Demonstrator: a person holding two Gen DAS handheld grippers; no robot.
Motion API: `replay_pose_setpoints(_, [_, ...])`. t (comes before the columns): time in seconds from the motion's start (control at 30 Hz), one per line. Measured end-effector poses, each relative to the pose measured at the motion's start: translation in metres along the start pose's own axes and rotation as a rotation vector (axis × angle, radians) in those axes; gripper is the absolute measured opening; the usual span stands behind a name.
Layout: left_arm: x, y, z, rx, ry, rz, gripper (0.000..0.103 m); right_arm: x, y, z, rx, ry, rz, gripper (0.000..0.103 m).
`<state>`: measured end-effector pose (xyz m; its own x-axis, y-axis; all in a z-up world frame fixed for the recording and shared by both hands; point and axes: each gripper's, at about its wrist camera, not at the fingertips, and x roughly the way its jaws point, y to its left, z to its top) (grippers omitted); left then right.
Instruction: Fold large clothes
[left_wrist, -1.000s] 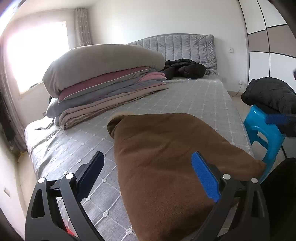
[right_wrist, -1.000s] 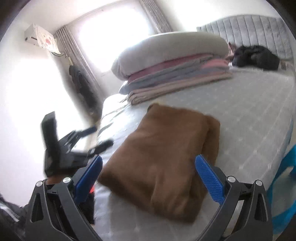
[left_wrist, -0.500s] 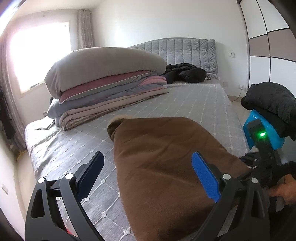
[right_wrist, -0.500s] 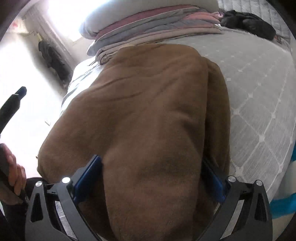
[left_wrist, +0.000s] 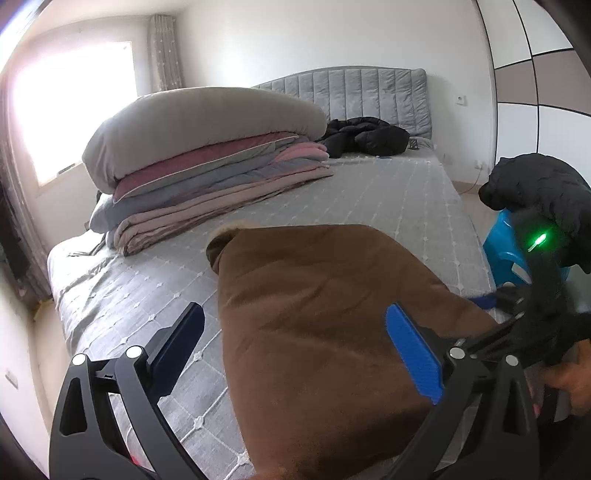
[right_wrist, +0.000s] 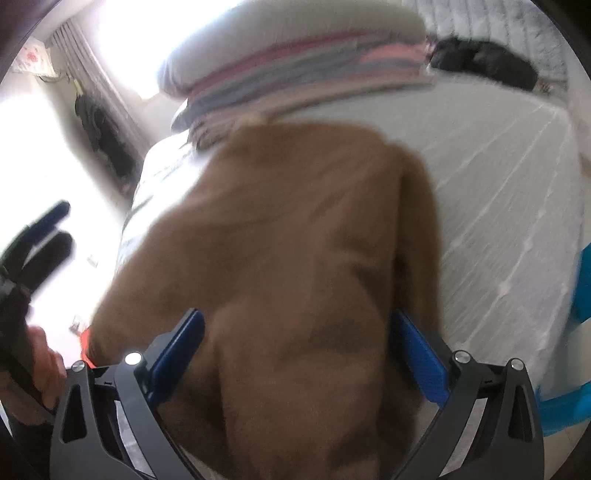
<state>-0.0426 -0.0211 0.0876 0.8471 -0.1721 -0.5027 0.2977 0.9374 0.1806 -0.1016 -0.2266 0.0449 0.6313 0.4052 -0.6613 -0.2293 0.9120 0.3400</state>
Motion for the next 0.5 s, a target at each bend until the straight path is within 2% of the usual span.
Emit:
replay_pose_setpoints(0.1, [0.001, -0.002, 0.001, -0.012, 0.021, 0.001, 0.095, -0.025, 0.012, 0.006, -0.038, -0.1, -0.014, 0.097])
replay_pose_setpoints(0.23, [-0.005, -0.001, 0.004, -0.052, 0.018, -0.029, 0.095, -0.041, 0.027, 0.01, -0.068, -0.145, -0.013, 0.097])
replay_pose_setpoints(0.33, [-0.012, -0.002, 0.008, -0.074, 0.011, -0.041, 0.095, -0.057, 0.04, 0.009, -0.107, -0.211, -0.094, 0.097])
replay_pose_setpoints(0.5, [-0.019, -0.002, 0.01, -0.122, 0.015, -0.08, 0.096, -0.076, 0.047, 0.008, -0.109, -0.284, -0.136, 0.097])
